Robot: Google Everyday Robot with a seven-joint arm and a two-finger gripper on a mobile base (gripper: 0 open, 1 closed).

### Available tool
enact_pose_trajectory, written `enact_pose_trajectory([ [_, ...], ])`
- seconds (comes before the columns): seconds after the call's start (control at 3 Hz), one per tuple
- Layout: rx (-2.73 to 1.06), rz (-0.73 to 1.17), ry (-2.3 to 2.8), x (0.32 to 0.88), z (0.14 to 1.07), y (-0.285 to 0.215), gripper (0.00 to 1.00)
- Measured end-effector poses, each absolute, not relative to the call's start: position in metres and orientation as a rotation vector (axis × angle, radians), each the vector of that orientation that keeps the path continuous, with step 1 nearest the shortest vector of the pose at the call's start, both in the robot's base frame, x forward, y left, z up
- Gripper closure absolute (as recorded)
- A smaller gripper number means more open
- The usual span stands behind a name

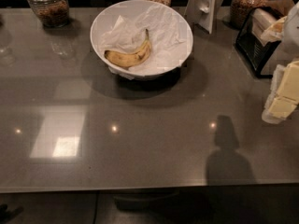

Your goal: Pick banana from white bowl

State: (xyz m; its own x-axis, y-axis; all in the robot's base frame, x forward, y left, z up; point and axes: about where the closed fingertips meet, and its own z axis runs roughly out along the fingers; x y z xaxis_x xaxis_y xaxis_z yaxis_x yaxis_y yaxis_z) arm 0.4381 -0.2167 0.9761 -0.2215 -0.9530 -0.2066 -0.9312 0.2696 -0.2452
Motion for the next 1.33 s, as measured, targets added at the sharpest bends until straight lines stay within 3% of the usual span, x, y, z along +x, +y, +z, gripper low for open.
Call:
enact_pose_trajectory([
  [0.67, -1.741, -0.129, 2.166, 0.444, 0.983, -0.207, 0.0],
  [1.33, -1.847, -0.174, 1.691, 0.49, 1.033, -0.143, 0.0],
])
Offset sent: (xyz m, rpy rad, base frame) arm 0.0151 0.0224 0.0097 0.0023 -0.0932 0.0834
